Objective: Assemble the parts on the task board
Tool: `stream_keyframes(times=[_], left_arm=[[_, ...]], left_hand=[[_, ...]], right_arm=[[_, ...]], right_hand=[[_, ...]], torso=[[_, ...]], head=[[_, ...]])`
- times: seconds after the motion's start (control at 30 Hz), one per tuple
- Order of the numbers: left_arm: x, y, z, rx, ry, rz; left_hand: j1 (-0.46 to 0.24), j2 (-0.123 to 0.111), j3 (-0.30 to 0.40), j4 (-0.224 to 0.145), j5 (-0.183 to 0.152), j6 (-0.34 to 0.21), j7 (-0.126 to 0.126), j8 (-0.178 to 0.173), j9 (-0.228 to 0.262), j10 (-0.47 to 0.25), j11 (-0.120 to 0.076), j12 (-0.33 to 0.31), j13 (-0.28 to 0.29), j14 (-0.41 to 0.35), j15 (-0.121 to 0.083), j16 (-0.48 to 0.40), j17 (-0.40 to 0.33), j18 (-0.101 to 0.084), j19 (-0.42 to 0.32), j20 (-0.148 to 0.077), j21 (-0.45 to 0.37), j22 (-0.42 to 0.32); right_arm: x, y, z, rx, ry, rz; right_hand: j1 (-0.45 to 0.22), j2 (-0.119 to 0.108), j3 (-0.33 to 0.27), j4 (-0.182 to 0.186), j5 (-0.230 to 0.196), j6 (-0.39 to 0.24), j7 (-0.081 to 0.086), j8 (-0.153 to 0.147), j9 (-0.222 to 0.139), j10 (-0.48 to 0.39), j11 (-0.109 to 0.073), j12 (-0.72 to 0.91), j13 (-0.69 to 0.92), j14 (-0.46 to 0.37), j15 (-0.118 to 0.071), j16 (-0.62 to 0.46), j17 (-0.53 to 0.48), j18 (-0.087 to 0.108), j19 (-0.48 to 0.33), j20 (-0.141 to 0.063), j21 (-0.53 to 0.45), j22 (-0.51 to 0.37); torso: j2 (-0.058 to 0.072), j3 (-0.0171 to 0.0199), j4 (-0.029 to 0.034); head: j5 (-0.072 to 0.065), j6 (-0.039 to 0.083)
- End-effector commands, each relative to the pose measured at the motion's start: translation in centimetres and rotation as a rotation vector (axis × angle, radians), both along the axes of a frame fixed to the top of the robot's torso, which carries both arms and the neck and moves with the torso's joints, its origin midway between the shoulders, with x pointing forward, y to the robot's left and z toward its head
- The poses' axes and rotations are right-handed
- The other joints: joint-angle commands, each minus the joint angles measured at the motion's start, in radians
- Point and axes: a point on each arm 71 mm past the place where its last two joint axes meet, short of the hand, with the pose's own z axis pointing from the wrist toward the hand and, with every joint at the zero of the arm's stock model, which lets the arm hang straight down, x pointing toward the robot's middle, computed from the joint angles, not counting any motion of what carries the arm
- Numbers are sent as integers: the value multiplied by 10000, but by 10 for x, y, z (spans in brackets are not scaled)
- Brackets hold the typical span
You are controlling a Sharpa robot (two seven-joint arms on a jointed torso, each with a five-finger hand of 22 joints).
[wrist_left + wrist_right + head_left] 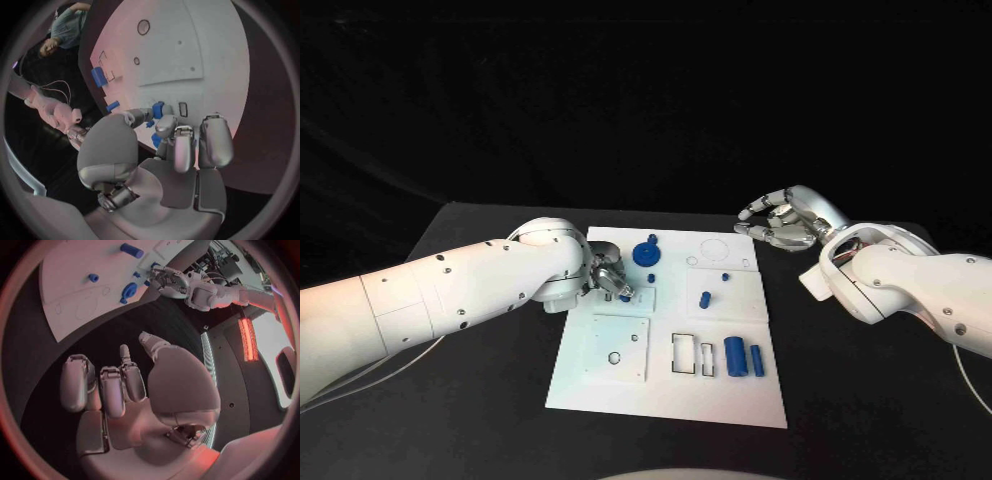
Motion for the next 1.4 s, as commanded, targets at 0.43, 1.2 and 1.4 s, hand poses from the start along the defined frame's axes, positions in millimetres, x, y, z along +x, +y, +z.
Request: stream_keyframes(times=[0.43, 1.2, 1.4], left_arm=[[-3, -2, -7, 129, 476, -233], [-4, 4, -8, 77, 400, -94], [-5, 6, -4, -132, 283, 15]], left_hand=[[-514, -85, -416, -19, -107, 270, -256, -79, 18, 52, -51, 102, 56, 1039, -121, 33, 2634, -68, 11, -99, 49, 25], [-673, -193, -2002, 894, -124, 411, -278, -136, 44, 89, -69, 160, 128, 1039, -140, 33, 2634, -82, 48, -122, 71, 117], [-747, -297, -2332, 966, -124, 378, -260, -162, 49, 56, -55, 139, 92, 1039, -133, 33, 2634, -75, 37, -133, 44, 79]], right_arm=[[-1, 0, 0, -6, -33, 66], [-1, -2, -1, 35, -52, -60], [-1, -2, -2, 59, -41, -76]], right_hand=[[-291, 5, -149, 316, -54, -65, -26, 61, 55, -45, 1, -71, 826, 722, -42, -43, 1153, 162, -57, -6, -92, 428], [-617, 27, -734, 1036, 330, -149, -62, 149, 194, -46, -27, -82, 819, 725, -70, -56, 1144, 169, -53, -36, -176, 418], [-759, 64, -987, 1275, 220, -182, -67, 174, 237, -55, -31, -92, 810, 723, -74, -64, 1129, 176, -64, -42, -220, 402]], torso=[[-4, -6, 9], [4, -18, 9], [-13, -18, 14]], head=[[-19, -10], [-43, 36], [-53, 55]])
